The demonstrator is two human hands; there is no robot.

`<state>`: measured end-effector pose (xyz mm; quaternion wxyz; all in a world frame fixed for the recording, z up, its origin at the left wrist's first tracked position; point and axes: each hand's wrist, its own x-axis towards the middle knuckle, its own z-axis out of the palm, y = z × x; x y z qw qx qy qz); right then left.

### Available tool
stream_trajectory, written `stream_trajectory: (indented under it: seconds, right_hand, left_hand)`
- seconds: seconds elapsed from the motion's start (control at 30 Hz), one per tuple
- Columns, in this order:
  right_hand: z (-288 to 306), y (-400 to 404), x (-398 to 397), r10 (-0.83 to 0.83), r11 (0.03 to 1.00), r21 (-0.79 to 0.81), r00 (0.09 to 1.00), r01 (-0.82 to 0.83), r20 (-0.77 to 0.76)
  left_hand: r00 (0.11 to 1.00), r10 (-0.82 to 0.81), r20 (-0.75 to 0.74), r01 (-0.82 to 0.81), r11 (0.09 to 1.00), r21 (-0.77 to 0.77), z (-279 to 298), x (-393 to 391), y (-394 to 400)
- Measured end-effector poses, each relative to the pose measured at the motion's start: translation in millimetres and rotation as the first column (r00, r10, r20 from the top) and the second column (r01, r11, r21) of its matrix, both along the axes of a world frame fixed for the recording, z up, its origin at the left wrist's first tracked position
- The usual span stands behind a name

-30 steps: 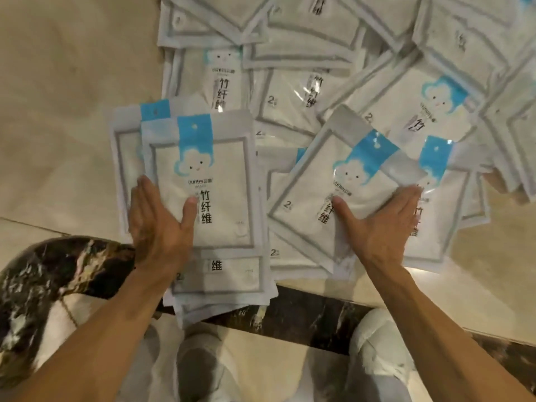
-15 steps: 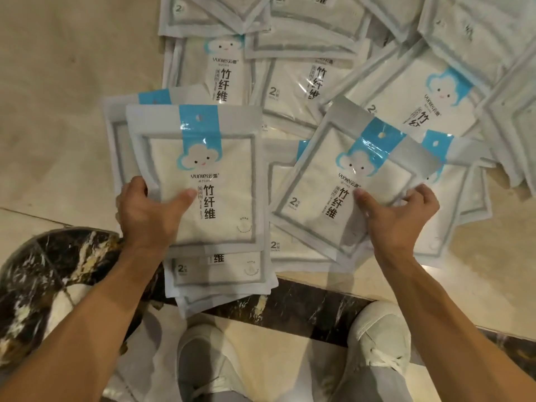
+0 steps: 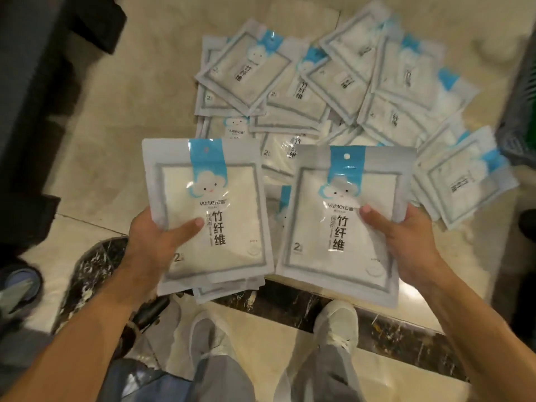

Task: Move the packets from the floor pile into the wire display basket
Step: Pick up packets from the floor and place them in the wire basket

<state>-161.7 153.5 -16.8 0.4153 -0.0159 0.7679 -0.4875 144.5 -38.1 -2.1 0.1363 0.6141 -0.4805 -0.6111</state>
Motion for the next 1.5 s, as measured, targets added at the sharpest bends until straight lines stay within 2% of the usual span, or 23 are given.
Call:
stream_trajectory:
  seconds: [0.17, 0.4, 0.53, 0.67, 0.8, 0.9, 1.07, 1.27, 1.4, 1.5]
  right_hand:
    - [134, -14, -30, 0.086, 0.996, -0.038, 0.996, -0.084, 0.037]
    - [357, -36, -52, 0.193, 0.977, -0.093, 0.981, -0.193, -0.007]
    - [480, -50, -41, 0.24, 0.959, -0.135, 0.968, -0.248, -0.071]
    - [587, -64, -14, 0.245, 0.939, -0.234, 0.968, -0.252, -0.061]
    - [676, -76, 24, 0.303, 0.901, -0.312, 0.952, -0.3, -0.041]
    - [734, -91, 57, 0.402, 0.842, -0.364, 0.913, -0.398, -0.066]
    - [790, -112, 104, 0.498, 0.766, -0.413, 0.861, -0.493, -0.105]
    - [826, -128, 143, 0.649, 0.638, -0.473, 0.755, -0.607, -0.094]
    - [833, -128, 151, 0.758, 0.545, -0.46, 0.646, -0.701, -0.085]
    - [835, -128, 156, 0.835, 0.459, -0.45, 0.545, -0.766, -0.075]
  left_hand:
    - [0.999, 0.045, -0.015, -0.044, 0.996, 0.074, 112, -17, -13]
    - [0.995, 0.022, -0.102, -0.016, 0.998, 0.062, 309, -30, -30]
    - [0.988, 0.004, -0.155, -0.006, 1.0, -0.014, 429, -20, -44]
    - [0.979, 0.028, -0.201, -0.053, 0.991, -0.119, 549, 13, -54]
    - [0.976, 0.036, -0.216, -0.076, 0.981, -0.18, 653, 65, -48]
    - [0.969, 0.096, -0.227, -0.151, 0.959, -0.241, 715, 110, -35]
    - [0.944, 0.196, -0.264, -0.274, 0.914, -0.299, 776, 173, -3]
    - [0.878, 0.336, -0.341, -0.448, 0.827, -0.339, 809, 210, 56]
    - [0.747, 0.497, -0.442, -0.64, 0.717, -0.277, 816, 214, 118]
    - [0.655, 0.601, -0.458, -0.74, 0.632, -0.229, 816, 215, 170]
